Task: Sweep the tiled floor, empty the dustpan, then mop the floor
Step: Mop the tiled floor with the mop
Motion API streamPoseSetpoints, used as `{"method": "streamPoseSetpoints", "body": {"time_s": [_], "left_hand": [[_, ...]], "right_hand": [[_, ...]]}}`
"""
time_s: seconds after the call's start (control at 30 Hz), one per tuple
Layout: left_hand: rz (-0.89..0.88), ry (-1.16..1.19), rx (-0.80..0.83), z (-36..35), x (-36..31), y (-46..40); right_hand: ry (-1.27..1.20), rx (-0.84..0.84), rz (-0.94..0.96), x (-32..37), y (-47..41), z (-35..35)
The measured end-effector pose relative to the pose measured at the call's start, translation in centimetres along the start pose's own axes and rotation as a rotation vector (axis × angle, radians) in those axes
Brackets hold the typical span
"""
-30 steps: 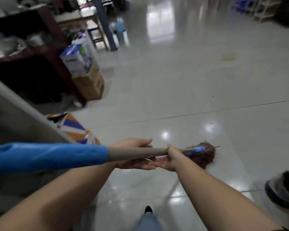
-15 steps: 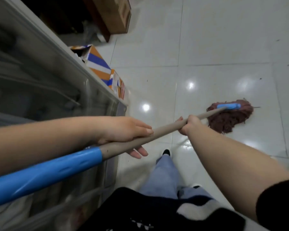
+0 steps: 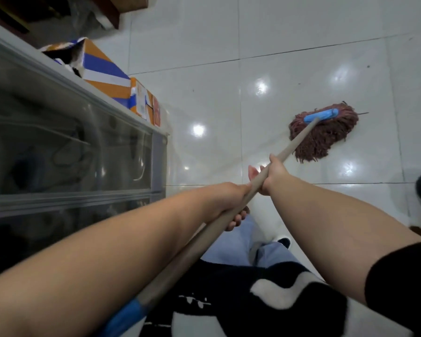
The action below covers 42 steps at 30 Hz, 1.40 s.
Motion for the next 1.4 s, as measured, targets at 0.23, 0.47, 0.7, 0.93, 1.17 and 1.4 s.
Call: {"method": "streamPoseSetpoints", "body": {"time_s": [0.23,0.47,0.7,0.93,1.17,1.4], "left_hand": [[-0.005,-0.060,-0.224,1.5,-0.8,-0.9],[-0.266,-0.288,-0.211,2.3,-3.1,1.6],[-0.484,-0.316,-0.105,-0.1,-9.6,6.2],[-0.674,-0.550,-0.198,-6.3,-20.9,9.0],[-0.413,-0.598,-0.003,-12.6,-33.2,6.9],[-0.036,-0.514,0.091,-12.4,-38.1,2.9]], "right_hand": [[0.043,-0.117,0.071,0.8,-0.4,-2.0],[0.041,-0.052,0.193,4.7,2.6,-2.2],[0.000,-0.090,0.420,13.1,5.9,-0.6],[-0.269,-0.082,0.570,25.8,5.3,3.8],[-0.518,-0.122,0.422,35.6,-3.0,9.2],[-0.468,-0.181,0.156,36.0,-9.8,8.8]]}}
Point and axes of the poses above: each hand's wrist, its own y-axis away from the middle knuckle, its own z-axis out of the back of the hand, x = y × z, the point moved 3 cm from there along -y, towards the middle knuckle, and after that the axes turned 13 degrees about z, right-handed, at the moved point
